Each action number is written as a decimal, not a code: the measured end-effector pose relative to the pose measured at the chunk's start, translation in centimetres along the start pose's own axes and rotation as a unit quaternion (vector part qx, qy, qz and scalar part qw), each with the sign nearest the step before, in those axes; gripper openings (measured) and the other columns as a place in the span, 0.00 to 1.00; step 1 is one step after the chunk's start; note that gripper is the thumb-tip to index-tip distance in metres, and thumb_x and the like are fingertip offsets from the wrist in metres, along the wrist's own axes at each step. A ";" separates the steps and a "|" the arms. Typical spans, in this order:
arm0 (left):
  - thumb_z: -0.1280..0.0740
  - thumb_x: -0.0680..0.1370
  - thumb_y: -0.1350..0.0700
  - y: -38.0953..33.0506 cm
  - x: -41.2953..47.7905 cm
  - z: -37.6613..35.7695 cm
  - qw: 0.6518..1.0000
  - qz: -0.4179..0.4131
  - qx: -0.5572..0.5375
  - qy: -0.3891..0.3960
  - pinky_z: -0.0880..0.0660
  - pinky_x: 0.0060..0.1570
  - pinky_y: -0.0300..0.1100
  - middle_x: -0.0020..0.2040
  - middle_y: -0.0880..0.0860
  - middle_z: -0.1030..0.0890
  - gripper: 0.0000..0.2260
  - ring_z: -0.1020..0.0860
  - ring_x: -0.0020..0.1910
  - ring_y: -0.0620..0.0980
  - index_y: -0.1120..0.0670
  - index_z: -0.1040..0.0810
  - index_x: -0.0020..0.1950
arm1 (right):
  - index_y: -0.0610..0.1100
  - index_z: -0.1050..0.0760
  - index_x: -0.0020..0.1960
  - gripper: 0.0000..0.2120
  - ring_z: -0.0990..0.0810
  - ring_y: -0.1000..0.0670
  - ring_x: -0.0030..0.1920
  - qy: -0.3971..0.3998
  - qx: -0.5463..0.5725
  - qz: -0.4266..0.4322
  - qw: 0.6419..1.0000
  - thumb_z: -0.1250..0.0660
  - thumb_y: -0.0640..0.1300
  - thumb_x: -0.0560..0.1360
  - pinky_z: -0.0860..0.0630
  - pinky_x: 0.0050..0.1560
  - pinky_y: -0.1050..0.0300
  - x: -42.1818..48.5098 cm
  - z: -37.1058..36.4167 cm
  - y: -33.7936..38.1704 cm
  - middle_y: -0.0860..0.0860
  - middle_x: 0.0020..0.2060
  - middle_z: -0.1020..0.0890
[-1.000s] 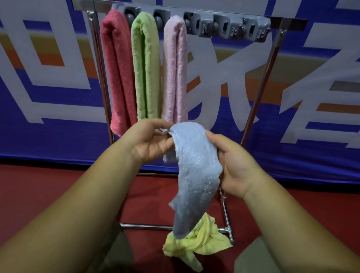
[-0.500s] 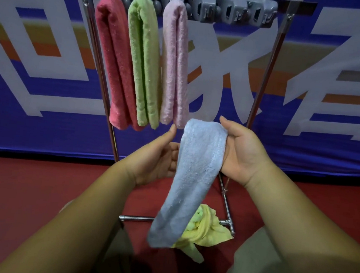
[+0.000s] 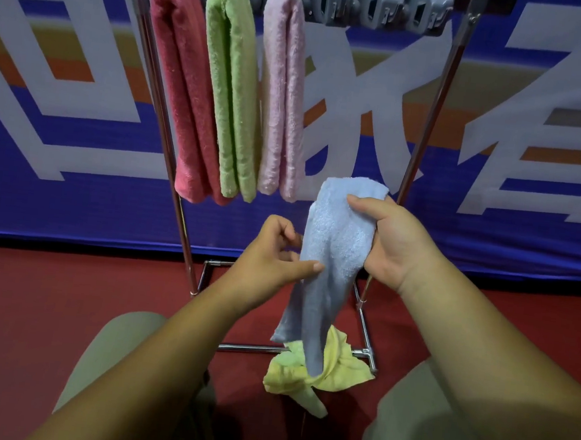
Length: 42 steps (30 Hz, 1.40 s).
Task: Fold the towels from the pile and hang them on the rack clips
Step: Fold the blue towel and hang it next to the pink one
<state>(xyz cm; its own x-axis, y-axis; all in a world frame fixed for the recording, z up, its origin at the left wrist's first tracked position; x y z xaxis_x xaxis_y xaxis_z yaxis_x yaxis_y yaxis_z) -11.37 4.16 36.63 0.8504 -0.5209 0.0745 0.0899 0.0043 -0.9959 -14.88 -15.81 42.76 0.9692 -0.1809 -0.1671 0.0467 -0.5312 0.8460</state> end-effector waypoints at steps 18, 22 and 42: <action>0.21 0.77 0.57 -2.1 -0.1 -1.1 0.996 -0.023 0.051 -0.065 0.17 0.56 0.62 0.49 0.59 0.13 0.08 0.13 0.48 0.59 0.57 0.19 0.49 | 0.49 0.23 0.74 0.20 0.10 0.40 0.59 0.034 -0.036 0.045 0.998 0.32 0.36 0.84 0.13 0.53 0.41 -0.2 -0.5 2.2 0.43 0.61 0.11; 0.24 0.79 0.63 -2.5 -0.6 -0.5 0.999 -0.027 -0.003 -0.020 0.17 0.49 0.46 0.50 0.56 0.12 0.08 0.13 0.48 0.51 0.62 0.23 0.47 | 0.48 0.22 0.72 0.19 0.10 0.39 0.59 0.032 -0.041 0.052 0.997 0.32 0.34 0.84 0.14 0.57 0.38 -0.5 0.0 2.0 0.42 0.60 0.11; 0.29 0.75 0.58 -5.7 -0.8 -2.6 0.959 -0.079 0.226 -0.150 0.25 0.50 0.40 0.58 0.45 0.23 0.20 0.22 0.49 0.39 0.49 0.32 0.64 | 0.35 0.25 0.75 0.20 0.14 0.37 0.66 -0.010 0.028 0.018 0.999 0.34 0.41 0.86 0.20 0.70 0.37 -0.2 -2.9 2.3 0.35 0.66 0.15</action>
<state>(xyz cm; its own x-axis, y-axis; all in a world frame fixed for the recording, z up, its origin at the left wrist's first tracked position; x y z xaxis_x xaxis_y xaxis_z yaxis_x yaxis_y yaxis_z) -13.86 2.34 42.11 0.9125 -0.2762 0.3017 0.3879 0.3500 -0.8527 -14.26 -14.59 46.17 0.9651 -0.2170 -0.1465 -0.0035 -0.5700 0.8217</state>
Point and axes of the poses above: each hand's wrist, its own x-axis towards the middle knuckle, its own z-axis out of the back of the hand, y = z × x, the point moved 1 cm from there along x, towards the middle knuckle
